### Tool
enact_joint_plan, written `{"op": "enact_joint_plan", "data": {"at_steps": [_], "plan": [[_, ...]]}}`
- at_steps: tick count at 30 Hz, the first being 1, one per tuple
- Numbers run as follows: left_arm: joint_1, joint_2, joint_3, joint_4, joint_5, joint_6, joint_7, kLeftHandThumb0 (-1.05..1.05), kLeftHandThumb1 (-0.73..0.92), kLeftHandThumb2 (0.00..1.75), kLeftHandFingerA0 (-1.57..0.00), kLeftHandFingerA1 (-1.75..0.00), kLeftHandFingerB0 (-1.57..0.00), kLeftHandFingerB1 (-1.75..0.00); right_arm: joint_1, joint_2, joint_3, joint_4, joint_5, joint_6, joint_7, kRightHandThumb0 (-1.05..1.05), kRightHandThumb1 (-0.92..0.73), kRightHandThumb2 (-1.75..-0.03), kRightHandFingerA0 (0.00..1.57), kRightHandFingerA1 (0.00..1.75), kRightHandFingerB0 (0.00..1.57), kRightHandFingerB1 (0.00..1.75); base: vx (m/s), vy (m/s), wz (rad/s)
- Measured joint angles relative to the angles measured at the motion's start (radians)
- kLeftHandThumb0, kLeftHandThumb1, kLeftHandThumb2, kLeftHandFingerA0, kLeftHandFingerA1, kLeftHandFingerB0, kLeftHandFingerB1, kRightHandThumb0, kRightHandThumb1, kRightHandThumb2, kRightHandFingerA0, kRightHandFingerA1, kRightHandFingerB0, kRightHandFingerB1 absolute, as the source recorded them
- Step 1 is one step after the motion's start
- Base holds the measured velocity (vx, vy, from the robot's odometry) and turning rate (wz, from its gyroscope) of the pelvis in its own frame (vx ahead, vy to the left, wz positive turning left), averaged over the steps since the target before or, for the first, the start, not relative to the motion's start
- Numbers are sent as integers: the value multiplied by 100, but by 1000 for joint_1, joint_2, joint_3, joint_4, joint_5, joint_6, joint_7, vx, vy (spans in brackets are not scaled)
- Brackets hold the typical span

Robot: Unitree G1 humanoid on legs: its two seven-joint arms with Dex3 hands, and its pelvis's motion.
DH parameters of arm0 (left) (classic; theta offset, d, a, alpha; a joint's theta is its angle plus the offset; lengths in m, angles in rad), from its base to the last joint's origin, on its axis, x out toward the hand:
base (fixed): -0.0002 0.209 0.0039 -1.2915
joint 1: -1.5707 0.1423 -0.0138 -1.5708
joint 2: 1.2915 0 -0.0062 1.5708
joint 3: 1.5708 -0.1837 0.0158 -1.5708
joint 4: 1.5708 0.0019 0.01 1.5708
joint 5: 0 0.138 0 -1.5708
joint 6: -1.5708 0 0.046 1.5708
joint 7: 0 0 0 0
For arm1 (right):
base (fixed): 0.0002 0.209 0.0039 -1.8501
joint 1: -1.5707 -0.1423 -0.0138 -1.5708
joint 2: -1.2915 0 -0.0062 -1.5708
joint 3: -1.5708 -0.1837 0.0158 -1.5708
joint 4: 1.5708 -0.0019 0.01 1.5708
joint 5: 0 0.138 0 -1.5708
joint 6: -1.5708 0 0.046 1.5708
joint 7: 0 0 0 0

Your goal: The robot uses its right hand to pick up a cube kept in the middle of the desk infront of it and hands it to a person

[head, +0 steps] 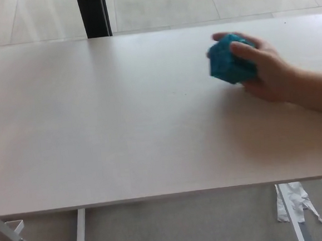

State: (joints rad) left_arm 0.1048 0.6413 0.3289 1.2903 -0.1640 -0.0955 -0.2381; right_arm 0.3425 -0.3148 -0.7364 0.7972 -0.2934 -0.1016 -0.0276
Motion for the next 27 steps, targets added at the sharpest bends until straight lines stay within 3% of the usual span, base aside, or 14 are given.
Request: {"op": "enact_joint_plan", "data": {"at_steps": [1, 2, 4, 6, 7, 8, 12, 13, 21, 22, 25, 27], "plan": [[1, 5, -9, 4, 5, 2, 2, -74, 77, 63, -40, -56, -40, -43, -24, -15, 26, 34, 0, 18, 7, -41, -53, -55, 56, 63, 54, 48, 0, 0, 0], [3, 11, -17, 5, 9, 5, 3, -74, 77, 63, -41, -54, -41, -42, -48, -30, 48, 64, 0, 33, 14, -41, -53, -55, 76, 86, 51, 47, 0, 0, 0], [4, 29, -34, 7, 20, 6, 6, -74, 78, 64, -42, -56, -43, -44, -100, -63, 93, 123, 2, 64, 29, -41, -53, -55, 77, 80, 53, 47, 0, 0, 0], [2, 49, -52, 8, 33, 8, 9, -73, 78, 63, -40, -56, -41, -43, -156, -100, 138, 195, 8, 93, 44, -48, -61, -58, 64, 57, 62, 48, 0, 0, 0], [0, 56, -55, 7, 37, 9, 10, -73, 78, 64, -42, -55, -42, -43, -167, -113, 158, 213, 9, 97, 51, -49, -61, -58, 69, 56, 63, 47, 0, 0, 0], [-3, 66, -58, 7, 41, 9, 11, -73, 77, 63, -44, -56, -43, -43, -176, -131, 194, 234, 11, 95, 65, -44, -62, -59, 76, 55, 64, 45, 0, 0, 0], [-1, 73, -57, 8, 43, 13, 12, -72, 77, 63, -43, -53, -43, -42, -152, -143, 281, 269, 24, 39, 101, -44, -64, -60, 76, 56, 65, 44, 0, 0, 0], [-1, 74, -54, 8, 43, 14, 12, -72, 77, 63, -39, -55, -42, -43, -145, -143, 303, 272, 26, 25, 106, -46, -65, -60, 69, 54, 55, 41, 0, 0, 0], [-4, 78, -36, 14, 43, 16, 15, -72, 78, 63, -44, -54, -43, -42, -195, -167, 352, 455, 70, -37, 129, -45, -63, -59, 70, 57, 54, 41, 0, 0, 0], [-4, 78, -35, 15, 43, 17, 15, -72, 77, 63, -43, -56, -44, -44, -197, -168, 353, 463, 76, -41, 129, -59, -46, -84, 55, 61, 37, 50, 0, 0, 0], [-19, 78, -37, 15, 45, 20, 17, -73, 77, 63, -40, -57, -44, -44, -206, -169, 363, 490, 90, -58, 129, -59, -47, -86, 54, 63, 39, 51, 0, 0, 0], [-26, 78, -37, 15, 46, 22, 17, -73, 77, 63, -46, -62, -47, -45, -207, -171, 370, 494, 98, -66, 128, -59, -47, -86, 54, 63, 39, 51, 0, 0, 0]]}}
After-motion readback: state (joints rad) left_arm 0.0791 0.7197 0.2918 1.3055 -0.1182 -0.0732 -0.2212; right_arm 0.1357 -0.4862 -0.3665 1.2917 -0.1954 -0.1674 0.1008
